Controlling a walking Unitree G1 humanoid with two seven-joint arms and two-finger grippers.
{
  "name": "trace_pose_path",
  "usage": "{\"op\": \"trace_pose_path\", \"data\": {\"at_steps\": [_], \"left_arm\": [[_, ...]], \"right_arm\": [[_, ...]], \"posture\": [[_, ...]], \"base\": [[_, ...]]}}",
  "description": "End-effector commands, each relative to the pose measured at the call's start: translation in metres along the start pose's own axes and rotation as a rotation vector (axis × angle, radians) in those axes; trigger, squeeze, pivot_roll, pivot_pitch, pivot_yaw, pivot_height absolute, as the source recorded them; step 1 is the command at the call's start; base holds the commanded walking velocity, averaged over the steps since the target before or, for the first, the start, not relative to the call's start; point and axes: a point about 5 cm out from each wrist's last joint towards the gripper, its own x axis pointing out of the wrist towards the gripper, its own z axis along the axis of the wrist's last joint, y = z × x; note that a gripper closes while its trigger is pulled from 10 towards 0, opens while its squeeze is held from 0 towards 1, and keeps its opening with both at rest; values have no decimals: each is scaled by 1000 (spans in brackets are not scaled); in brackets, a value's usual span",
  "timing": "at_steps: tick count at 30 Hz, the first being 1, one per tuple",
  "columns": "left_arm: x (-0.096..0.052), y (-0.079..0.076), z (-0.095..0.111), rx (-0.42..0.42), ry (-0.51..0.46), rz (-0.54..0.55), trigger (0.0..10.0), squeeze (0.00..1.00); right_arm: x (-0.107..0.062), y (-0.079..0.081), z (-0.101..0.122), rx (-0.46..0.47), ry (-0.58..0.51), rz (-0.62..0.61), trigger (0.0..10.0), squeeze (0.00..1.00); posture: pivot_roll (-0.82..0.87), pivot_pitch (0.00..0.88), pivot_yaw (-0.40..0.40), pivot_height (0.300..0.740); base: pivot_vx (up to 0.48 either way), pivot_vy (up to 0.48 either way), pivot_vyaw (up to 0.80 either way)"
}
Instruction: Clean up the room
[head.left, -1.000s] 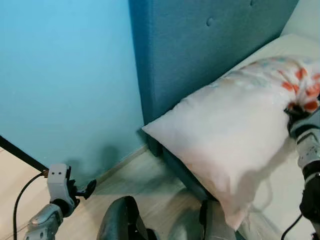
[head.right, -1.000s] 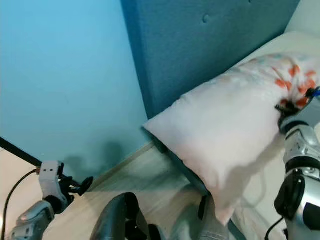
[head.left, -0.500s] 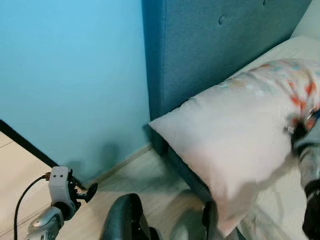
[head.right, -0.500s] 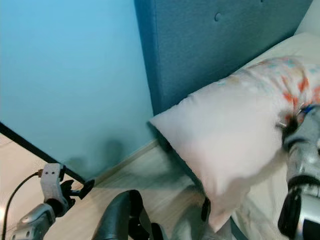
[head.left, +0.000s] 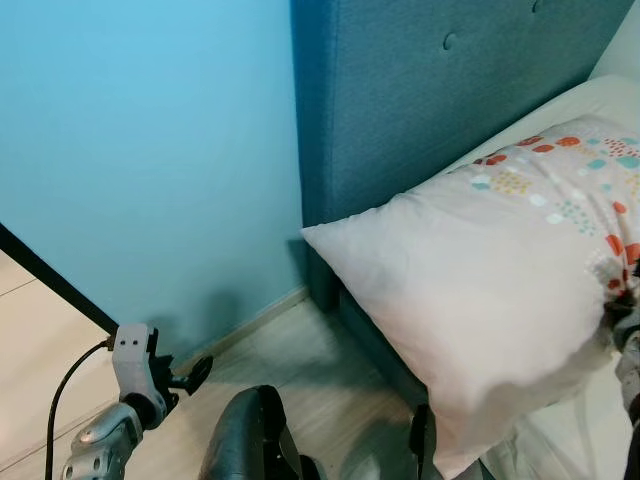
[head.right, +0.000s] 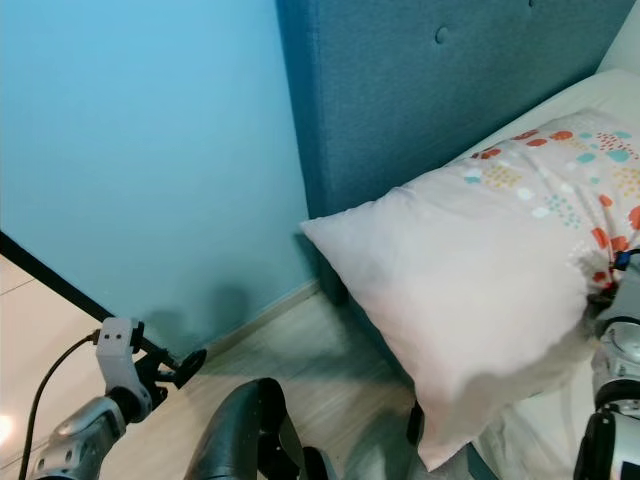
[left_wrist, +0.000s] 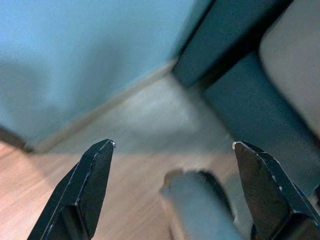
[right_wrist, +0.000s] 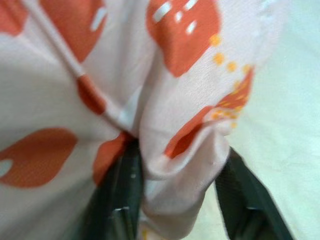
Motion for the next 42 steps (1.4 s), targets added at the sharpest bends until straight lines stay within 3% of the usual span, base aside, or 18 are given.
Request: {"op": "trace_pose_path", "data": {"at_steps": [1,4,6,11,20,23,24,25,32,33,42], "left_arm": [[-2,2,2,-22,-6,-16,10000,0],[5,9,32,14,-61,-67,10000,0],[5,9,36,19,-68,-79,10000,0],[11,5,71,64,-130,-229,10000,0],[17,-2,70,29,-143,-263,10000,0],[18,-5,68,22,-143,-271,10000,0],[21,-10,67,10,-143,-288,10000,0],[23,-14,65,2,-142,-307,10000,0],[29,-33,64,-20,-140,-423,10000,0],[29,-40,65,-28,-139,-482,10000,0],[28,-51,70,-26,-135,-594,10000,0]], "right_arm": [[0,-8,0,22,-11,-36,10000,1000],[-2,2,-2,45,-19,-4,10000,1000],[-2,4,-4,51,-18,4,10000,1000],[-11,34,-21,134,29,80,10000,1000],[-20,65,-26,186,35,138,10000,1000],[-21,67,-26,197,36,152,10000,1000],[-21,70,-26,192,34,165,10000,639],[-21,71,-25,181,35,174,10000,0],[-19,71,-18,195,18,192,10000,0],[-18,70,-13,208,4,187,10000,0],[-15,68,-5,204,-16,175,10000,0]], "posture": [[169,158,38,527],[147,127,33,527],[147,127,33,527],[132,67,17,527],[103,30,2,527],[89,20,-2,527],[78,11,-4,527],[78,11,-4,527],[63,0,-10,527],[59,0,-10,527],[52,0,-14,527]], "base": [[0,0,0],[0,0,0],[0,0,0],[0,0,0],[0,0,0],[0,0,0],[0,0,0],[0,0,0],[0,0,-690],[0,0,-738],[0,0,-737]]}}
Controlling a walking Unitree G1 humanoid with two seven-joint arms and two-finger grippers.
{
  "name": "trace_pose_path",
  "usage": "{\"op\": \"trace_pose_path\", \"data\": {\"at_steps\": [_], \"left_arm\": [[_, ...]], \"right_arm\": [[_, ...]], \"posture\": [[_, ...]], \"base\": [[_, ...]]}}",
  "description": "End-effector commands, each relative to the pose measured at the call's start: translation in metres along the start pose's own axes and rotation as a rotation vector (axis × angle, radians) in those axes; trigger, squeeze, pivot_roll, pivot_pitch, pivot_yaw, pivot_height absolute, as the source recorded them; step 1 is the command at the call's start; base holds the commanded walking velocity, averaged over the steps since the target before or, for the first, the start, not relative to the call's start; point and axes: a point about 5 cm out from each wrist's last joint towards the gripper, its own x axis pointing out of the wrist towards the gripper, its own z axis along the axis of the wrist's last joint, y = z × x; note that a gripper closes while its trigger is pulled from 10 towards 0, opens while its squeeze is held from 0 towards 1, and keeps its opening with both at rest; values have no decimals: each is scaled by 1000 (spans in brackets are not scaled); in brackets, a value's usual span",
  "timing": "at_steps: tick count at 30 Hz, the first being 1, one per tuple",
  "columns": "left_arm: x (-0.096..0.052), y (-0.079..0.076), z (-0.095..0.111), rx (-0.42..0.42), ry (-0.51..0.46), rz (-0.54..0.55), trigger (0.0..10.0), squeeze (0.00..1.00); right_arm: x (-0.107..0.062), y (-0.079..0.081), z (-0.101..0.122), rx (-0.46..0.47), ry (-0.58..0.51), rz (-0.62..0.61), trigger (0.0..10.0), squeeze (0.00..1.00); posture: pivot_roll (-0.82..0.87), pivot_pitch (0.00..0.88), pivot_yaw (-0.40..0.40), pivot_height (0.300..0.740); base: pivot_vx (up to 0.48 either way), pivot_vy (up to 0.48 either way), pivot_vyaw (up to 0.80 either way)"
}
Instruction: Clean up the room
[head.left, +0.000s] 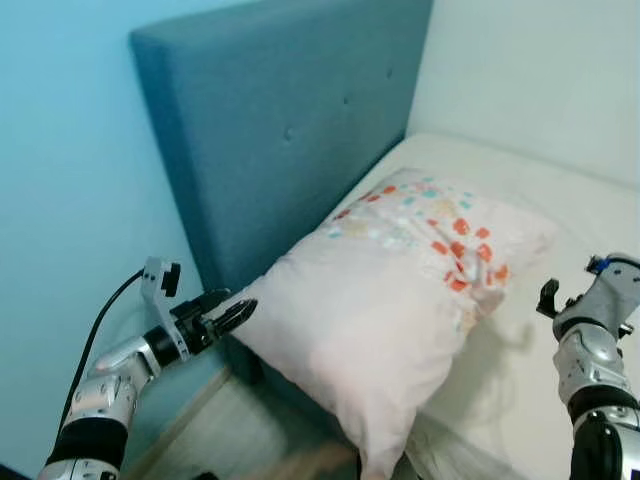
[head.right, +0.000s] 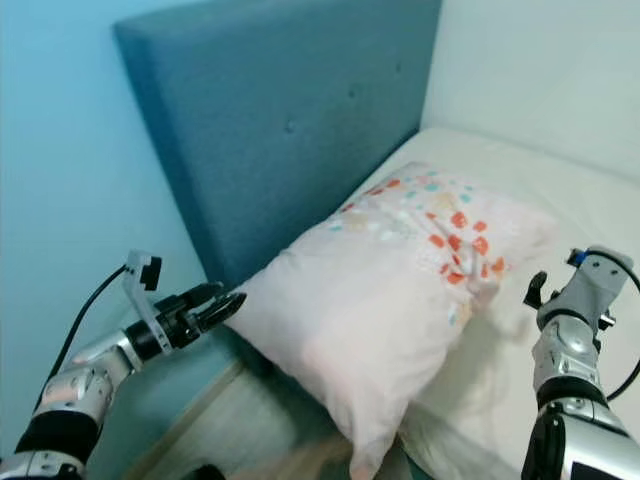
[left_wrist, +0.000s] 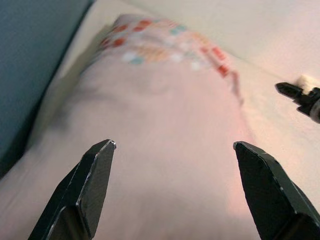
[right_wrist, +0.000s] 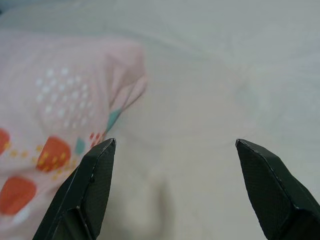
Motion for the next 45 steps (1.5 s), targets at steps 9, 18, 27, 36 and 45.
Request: {"op": "trace_pose_path", "data": {"at_steps": [9,18,27,36,45], "left_arm": [[8,-5,-2,2,13,-22,10000,0],[13,-9,-4,3,17,-34,10000,0],[14,-4,-2,23,-4,32,10000,0],[18,4,-22,61,59,251,10000,0],[3,36,-13,119,-7,725,10000,0]], "right_arm": [[2,-2,7,0,-13,-10,10000,0],[2,-3,9,-1,-19,-6,10000,0],[3,0,11,-10,-27,13,10000,0],[1,5,8,-7,-27,34,10000,0],[-10,45,-15,-26,22,197,10000,0]], "posture": [[45,0,-12,527],[37,0,-12,527],[38,0,-15,527],[33,0,-10,527],[17,0,-12,527]], "base": [[0,0,-737],[0,0,-738],[0,0,-744],[0,0,-154],[0,0,-386]]}}
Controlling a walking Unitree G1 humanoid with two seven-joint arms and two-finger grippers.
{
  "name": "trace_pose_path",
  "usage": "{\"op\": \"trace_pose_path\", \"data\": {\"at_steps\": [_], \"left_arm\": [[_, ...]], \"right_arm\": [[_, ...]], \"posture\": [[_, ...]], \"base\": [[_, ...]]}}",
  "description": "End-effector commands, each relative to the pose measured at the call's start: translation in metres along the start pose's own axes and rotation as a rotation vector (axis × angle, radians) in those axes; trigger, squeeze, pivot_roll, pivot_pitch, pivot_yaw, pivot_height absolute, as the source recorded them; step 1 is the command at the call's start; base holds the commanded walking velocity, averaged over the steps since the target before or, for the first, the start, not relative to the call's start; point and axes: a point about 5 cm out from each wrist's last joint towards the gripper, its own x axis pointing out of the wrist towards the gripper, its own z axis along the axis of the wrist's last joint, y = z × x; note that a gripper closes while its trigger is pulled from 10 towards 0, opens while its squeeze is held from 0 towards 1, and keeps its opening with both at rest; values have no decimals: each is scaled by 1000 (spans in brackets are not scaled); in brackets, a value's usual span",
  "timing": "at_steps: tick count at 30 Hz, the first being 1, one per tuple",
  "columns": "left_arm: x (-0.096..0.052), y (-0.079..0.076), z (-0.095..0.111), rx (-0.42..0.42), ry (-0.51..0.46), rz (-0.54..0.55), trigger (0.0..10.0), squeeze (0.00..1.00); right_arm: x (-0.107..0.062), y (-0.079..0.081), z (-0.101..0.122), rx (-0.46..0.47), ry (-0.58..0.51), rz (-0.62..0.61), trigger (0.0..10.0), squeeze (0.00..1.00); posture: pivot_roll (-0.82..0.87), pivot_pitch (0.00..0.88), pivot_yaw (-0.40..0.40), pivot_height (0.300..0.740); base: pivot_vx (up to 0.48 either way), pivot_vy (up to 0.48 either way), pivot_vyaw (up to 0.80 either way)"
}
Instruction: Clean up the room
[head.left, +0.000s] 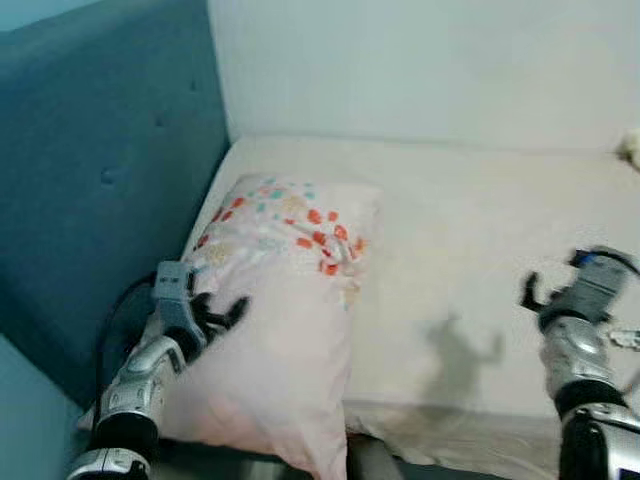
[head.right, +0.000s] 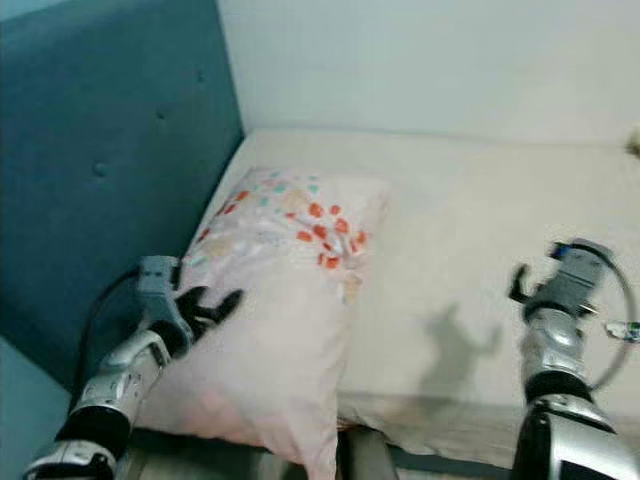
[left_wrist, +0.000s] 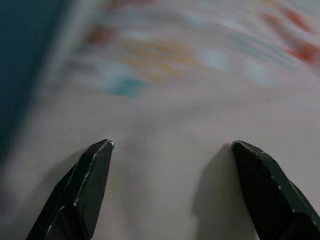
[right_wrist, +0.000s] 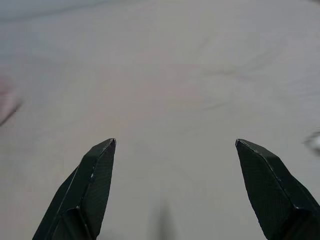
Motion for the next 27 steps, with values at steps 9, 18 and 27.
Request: {"op": "trace_pose_path", "data": {"at_steps": [9,18,27], "left_arm": [[-1,8,-1,58,2,37,10000,0],[1,-16,-21,162,74,-51,10000,0],[0,-10,-35,303,181,124,10000,0]], "right_arm": [[-15,54,-32,-32,64,177,10000,0],[-20,69,-38,-55,76,235,10000,0],[-20,67,-38,-54,72,233,10000,0]], "posture": [[18,0,-18,527],[3,0,-23,527],[-2,6,-24,527]], "base": [[0,0,-773],[0,0,-773],[0,0,-738]]}}
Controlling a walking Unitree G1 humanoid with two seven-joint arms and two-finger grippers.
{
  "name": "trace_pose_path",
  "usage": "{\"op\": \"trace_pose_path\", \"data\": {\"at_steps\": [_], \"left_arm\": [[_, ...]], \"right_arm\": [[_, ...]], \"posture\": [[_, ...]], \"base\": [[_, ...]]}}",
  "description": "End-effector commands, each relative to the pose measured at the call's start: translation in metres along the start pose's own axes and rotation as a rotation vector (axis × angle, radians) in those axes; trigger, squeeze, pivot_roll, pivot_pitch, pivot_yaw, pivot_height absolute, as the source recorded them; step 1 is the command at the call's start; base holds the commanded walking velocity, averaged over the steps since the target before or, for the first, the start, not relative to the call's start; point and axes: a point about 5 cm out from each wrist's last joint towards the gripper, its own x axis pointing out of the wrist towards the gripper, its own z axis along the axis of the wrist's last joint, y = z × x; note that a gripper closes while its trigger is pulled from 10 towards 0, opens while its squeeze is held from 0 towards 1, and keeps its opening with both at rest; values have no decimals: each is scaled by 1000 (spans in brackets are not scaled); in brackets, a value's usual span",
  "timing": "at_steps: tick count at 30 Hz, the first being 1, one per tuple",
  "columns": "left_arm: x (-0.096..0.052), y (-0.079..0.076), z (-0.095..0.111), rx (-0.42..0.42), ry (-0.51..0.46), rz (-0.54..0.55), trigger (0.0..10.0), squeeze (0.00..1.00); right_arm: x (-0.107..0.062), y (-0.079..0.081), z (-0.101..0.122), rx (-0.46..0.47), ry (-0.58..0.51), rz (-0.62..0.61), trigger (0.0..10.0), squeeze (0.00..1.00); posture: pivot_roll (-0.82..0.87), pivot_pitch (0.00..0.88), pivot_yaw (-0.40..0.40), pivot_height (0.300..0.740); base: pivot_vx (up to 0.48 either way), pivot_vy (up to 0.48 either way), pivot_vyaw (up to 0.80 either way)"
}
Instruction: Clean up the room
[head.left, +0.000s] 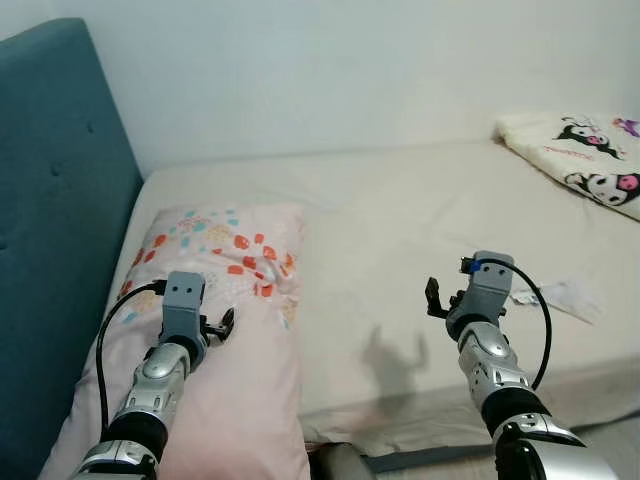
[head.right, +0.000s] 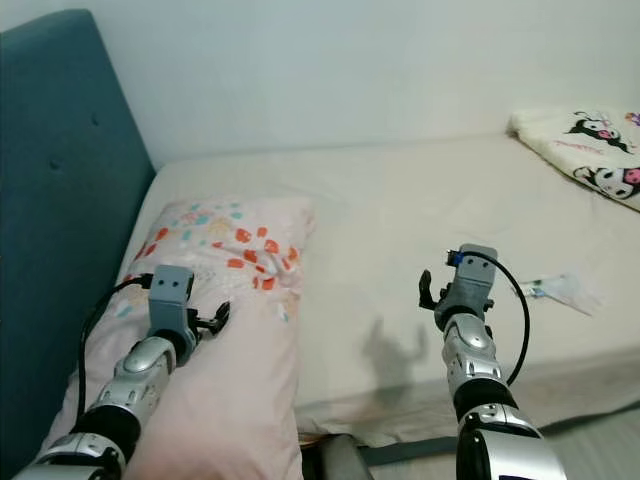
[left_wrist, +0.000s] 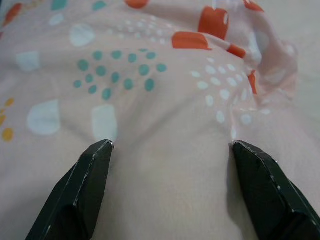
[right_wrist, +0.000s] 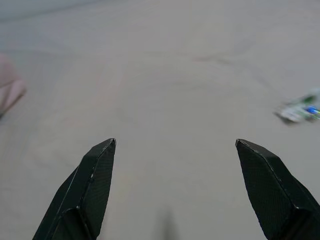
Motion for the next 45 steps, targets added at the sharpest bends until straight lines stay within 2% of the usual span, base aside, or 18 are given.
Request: {"op": "trace_pose_path", "data": {"at_steps": [1,4,7,13,14,15,16,17,18,23,32,37,38,40,41,42,43,45], "left_arm": [[-1,1,-8,24,51,22,10000,0],[-5,5,-20,18,109,131,10000,0],[-6,5,-23,24,131,144,10000,0],[-8,3,-40,25,289,144,10000,0],[-8,2,-42,27,311,138,6902,0],[-8,2,-42,27,311,138,6902,0],[-8,0,-44,29,330,126,2431,0],[-8,0,-44,29,330,126,2431,0],[-9,-2,-47,33,359,114,0,0],[-10,-7,-53,26,429,65,0,0],[-5,-8,-43,19,403,65,0,0],[12,-22,-6,-68,219,3,0,0],[12,-22,-6,-68,219,3,0,0],[19,-33,14,-132,135,-51,0,0],[19,-33,14,-132,135,-51,0,0],[26,-44,35,-238,74,-98,0,0],[26,-44,35,-238,74,-98,0,0],[31,-52,57,-305,14,-136,0,0]], "right_arm": [[-2,0,-4,6,11,1,10000,0],[-2,1,-4,6,4,3,10000,0],[-2,1,-4,5,4,5,10000,0],[-2,1,-1,2,-6,5,10000,0],[-2,1,0,2,-8,5,10000,0],[-2,1,0,2,-8,5,10000,0],[-2,1,0,2,-10,5,10000,0],[-2,1,0,2,-10,5,10000,0],[-1,1,1,2,-13,5,10000,0],[-1,1,5,6,-30,5,10000,0],[-1,-2,10,7,-47,-1,10000,0],[-1,-2,12,10,-57,-3,10000,0],[-1,-2,12,10,-57,-3,10000,0],[-1,-1,13,11,-62,-2,10000,0],[-1,-1,13,11,-62,-2,10000,0],[-1,-1,14,12,-67,-2,10000,0],[-1,-1,14,12,-67,-2,10000,0],[-1,-2,15,16,-72,-4,10000,0]], "posture": [[-2,6,-24,527],[-6,10,-26,527],[-7,11,-26,527],[-7,14,-28,527],[-7,14,-28,527],[-7,14,-28,527],[-7,14,-28,527],[-7,14,-28,527],[-9,15,-27,527],[-21,12,-25,527],[-32,8,-21,527],[-41,0,-15,527],[-41,0,-15,527],[-48,0,-10,527],[-48,0,-10,527],[-54,4,-4,527],[-54,4,-4,527],[-55,5,-2,527]], "base": [[0,0,-488],[0,0,0],[0,0,0],[0,0,0],[0,0,0],[0,0,0],[0,0,0],[0,0,0],[0,0,0],[0,0,0],[0,0,0],[0,0,0],[0,0,0],[0,0,0],[0,0,0],[0,0,0],[0,0,0],[0,0,0]]}}
